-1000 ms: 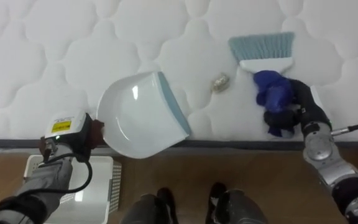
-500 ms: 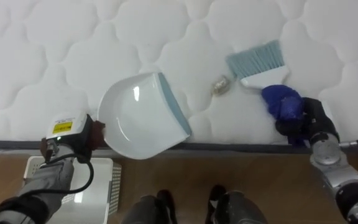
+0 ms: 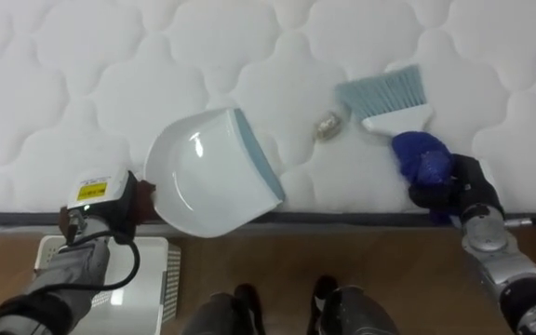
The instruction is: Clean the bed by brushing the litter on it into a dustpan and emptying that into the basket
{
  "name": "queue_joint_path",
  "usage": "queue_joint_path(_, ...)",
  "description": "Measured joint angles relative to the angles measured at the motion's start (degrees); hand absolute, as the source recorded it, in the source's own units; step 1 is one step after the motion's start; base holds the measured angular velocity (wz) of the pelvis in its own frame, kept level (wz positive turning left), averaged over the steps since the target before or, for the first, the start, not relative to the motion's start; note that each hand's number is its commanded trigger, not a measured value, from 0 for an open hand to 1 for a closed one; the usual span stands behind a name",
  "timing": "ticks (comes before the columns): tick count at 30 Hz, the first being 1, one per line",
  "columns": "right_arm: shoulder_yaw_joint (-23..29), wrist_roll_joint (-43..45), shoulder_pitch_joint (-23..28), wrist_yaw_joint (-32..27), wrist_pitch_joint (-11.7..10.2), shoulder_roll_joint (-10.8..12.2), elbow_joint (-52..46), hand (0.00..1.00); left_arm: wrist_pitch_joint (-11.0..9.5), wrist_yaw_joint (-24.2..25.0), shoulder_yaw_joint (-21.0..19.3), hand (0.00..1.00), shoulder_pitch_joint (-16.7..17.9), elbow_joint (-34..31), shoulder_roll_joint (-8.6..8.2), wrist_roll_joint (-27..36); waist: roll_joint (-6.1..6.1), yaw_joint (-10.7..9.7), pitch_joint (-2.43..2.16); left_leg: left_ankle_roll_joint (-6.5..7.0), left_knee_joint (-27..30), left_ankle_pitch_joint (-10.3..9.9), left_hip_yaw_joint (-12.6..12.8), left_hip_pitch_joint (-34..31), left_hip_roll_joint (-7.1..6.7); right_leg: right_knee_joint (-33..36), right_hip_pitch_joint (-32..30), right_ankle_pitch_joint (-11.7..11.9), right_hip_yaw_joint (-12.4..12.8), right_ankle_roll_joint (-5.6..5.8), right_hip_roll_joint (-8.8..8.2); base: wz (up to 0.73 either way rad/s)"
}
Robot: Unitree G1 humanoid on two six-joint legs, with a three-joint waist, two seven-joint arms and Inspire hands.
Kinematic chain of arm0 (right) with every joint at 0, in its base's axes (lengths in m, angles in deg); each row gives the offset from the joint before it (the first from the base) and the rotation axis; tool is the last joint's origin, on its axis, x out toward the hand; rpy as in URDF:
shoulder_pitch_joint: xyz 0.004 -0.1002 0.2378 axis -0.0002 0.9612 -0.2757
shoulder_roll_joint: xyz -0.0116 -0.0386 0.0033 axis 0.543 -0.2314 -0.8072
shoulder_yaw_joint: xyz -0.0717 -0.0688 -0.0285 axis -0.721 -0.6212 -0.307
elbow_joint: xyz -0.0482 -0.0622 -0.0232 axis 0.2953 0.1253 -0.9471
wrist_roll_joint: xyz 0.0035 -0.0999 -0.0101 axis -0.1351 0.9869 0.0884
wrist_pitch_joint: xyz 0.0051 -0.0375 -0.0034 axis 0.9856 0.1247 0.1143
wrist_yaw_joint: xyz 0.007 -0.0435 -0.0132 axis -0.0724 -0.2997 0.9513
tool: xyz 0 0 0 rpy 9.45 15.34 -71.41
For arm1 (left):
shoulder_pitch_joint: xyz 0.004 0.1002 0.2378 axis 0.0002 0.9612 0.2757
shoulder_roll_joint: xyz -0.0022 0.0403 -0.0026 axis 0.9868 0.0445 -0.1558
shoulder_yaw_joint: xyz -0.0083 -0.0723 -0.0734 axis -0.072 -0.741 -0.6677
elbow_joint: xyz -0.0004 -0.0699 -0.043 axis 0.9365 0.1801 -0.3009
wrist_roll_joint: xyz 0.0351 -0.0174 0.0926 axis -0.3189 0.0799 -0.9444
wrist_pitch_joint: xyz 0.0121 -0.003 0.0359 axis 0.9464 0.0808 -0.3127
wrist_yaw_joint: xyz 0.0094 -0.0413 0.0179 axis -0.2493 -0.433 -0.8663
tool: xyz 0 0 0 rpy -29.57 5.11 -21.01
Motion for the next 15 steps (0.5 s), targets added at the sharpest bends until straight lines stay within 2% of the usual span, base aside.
queue_joint_path(5,0.04,2.98,-0.02,-1.47,0.25,-0.01,0.12,1.00,0.04,-0.43,0.01,1.00,0.23,0.00,0.04,-0.01,-0.11,-0.29,-0.12,0.07,0.03,-0.02,0.19,0.11,-0.15,0.25,-0.04,0.22,0.11,0.15,-0.28,0.00)
queue_joint_path(10,-0.03,11.58,-1.85,-2.69,2.07,-0.08,0.97,1.00,0.90,-0.57,0.02,1.00,0.11,-0.04,0.03,-0.12,-0.33,-0.53,-0.11,0.16,0.47,-0.08,0.26,0.13,-0.25,1.25,-0.26,0.08,0.15,0.04,-0.69,0.01)
queue_joint_path(12,-0.03,13.31,-2.63,-3.28,2.83,-0.08,1.30,1.00,1.22,-0.56,0.02,1.00,0.00,-0.09,0.05,-0.12,-0.69,-0.84,-0.06,0.16,0.46,-0.08,0.25,0.13,-0.38,1.54,-0.35,0.04,0.17,-0.02,-0.88,0.04)
queue_joint_path(15,-0.06,16.83,-3.36,-4.28,4.79,-0.56,1.44,1.00,1.93,-0.56,0.02,1.00,-0.64,-0.08,0.17,-0.10,-2.06,-0.90,-0.06,0.18,1.04,-0.10,0.20,-0.38,-0.23,1.84,-0.70,0.00,0.40,-0.07,-0.71,-0.02)
